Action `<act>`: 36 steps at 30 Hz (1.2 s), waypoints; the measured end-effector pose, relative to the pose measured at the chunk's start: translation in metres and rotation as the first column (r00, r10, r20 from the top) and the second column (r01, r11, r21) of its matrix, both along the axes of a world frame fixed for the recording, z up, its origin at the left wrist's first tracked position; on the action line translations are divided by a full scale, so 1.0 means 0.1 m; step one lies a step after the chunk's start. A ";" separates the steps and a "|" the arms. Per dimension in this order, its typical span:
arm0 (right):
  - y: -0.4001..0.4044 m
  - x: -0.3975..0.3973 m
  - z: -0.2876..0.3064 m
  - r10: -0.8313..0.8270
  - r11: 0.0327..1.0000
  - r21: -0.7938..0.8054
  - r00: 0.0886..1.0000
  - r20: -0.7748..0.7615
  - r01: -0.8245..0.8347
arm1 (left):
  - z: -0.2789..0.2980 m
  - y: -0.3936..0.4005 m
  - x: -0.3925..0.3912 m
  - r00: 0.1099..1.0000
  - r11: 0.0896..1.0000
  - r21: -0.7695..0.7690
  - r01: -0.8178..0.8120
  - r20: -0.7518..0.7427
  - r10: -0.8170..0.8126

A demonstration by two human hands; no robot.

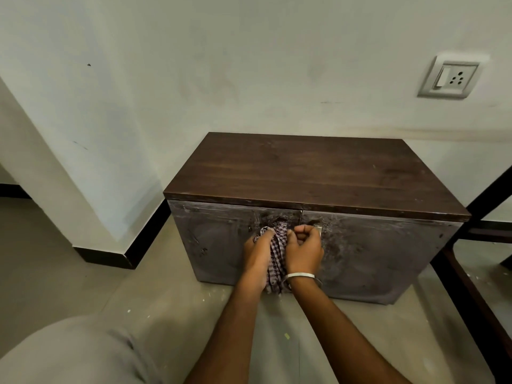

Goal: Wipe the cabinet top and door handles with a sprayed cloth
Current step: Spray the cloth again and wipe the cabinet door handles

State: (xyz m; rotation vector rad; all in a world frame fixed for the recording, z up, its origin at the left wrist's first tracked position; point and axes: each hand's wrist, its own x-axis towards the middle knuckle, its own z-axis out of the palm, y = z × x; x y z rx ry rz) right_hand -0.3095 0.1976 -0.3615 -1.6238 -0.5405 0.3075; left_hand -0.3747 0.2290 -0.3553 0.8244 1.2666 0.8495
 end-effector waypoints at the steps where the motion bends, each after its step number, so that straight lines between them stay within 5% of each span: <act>1: 0.01 0.01 0.00 -0.002 1.000 -0.013 1.000 -0.004 0.002 | 0.02 -0.01 0.00 1.000 1.000 -0.022 0.005 0.016 -0.005; 15: -0.07 -0.03 -0.10 -0.017 0.992 -0.127 0.999 0.039 0.022 | -0.08 -0.05 0.01 0.983 0.978 -0.169 0.123 0.153 -0.097; 29: -0.15 0.02 -0.24 0.072 0.963 -0.249 0.988 -0.135 -0.104 | -0.72 0.06 -0.01 0.997 0.983 -0.170 0.073 0.015 -0.071; 36: -0.36 0.06 0.01 0.186 0.957 -0.200 0.974 -0.125 -0.209 | 0.00 -0.28 -0.13 0.994 0.991 -0.115 0.066 0.094 -0.055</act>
